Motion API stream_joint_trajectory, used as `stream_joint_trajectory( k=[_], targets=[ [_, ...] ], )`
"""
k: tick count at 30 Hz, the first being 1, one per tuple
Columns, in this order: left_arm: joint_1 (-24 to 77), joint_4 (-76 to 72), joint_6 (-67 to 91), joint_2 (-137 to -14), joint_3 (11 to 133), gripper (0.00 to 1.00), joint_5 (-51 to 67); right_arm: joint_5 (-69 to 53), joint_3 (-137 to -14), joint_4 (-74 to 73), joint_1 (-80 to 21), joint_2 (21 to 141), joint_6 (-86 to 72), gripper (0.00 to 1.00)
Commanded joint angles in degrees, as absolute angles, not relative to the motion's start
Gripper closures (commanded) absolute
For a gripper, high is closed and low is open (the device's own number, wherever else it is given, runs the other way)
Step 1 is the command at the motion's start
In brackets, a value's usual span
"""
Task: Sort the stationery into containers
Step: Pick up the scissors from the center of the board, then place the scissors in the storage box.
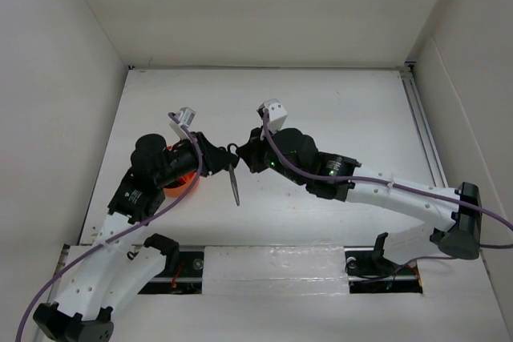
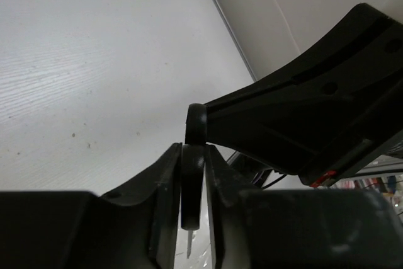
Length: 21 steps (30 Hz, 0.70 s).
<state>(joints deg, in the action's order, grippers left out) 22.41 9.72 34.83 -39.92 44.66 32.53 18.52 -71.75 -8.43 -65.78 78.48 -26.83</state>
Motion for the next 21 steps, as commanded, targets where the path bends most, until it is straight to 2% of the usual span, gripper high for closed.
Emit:
stream_joint_trajectory(
  k=[1, 3, 7, 8, 9, 10, 11, 15, 17, 21],
  targets=[
    [22.2, 9.2, 33.8, -39.3, 46.3, 0.89, 30.3, 17.8, -74.7, -4.7, -66.6, 78.2, -27.5, 1.0],
    [22.2, 9.2, 33.3, -39.3, 46.3, 0.99, 28.7, 16.4, -74.7, -4.7, -67.1, 78.2, -27.5, 1.0],
    [22.2, 9.2, 33.3, -38.8, 46.3, 1.0, 27.2, 14.2, -75.2, -4.1, -67.1, 78.2, -27.5, 1.0],
    [22.2, 9.2, 33.3, -38.8, 46.3, 1.0, 26.2, 14.2, -75.2, -4.1, -67.1, 78.2, -27.5, 0.95],
    [22.2, 9.2, 33.3, -38.2, 46.3, 1.0, 24.9, 15.5, -75.2, -4.1, -67.1, 78.2, -27.5, 0.82],
    [22.2, 9.2, 33.3, -38.1, 46.3, 1.0, 23.7, 16.2, -74.0, -4.1, -67.1, 77.7, -27.5, 0.66],
    [22.2, 10.7, 32.8, -37.5, 46.3, 1.0, 22.3, 17.0, -74.0, -4.1, -67.1, 76.6, -27.5, 0.42],
    [22.2, 14.2, 32.8, -36.5, 48.4, 1.0, 13.7, 22.7, -70.5, -5.0, -67.1, 72.2, -26.9, 0.16],
    [22.2, 15.6, 32.8, -35.9, 49.7, 1.0, 6.1, 26.7, -68.7, -7.7, -66.5, 69.5, -26.9, 0.15],
    [22.2, 18.3, 33.5, -37.3, 51.3, 1.0, -2.9, 27.2, -65.1, -9.1, -65.3, 65.6, -26.9, 0.15]
  ],
)
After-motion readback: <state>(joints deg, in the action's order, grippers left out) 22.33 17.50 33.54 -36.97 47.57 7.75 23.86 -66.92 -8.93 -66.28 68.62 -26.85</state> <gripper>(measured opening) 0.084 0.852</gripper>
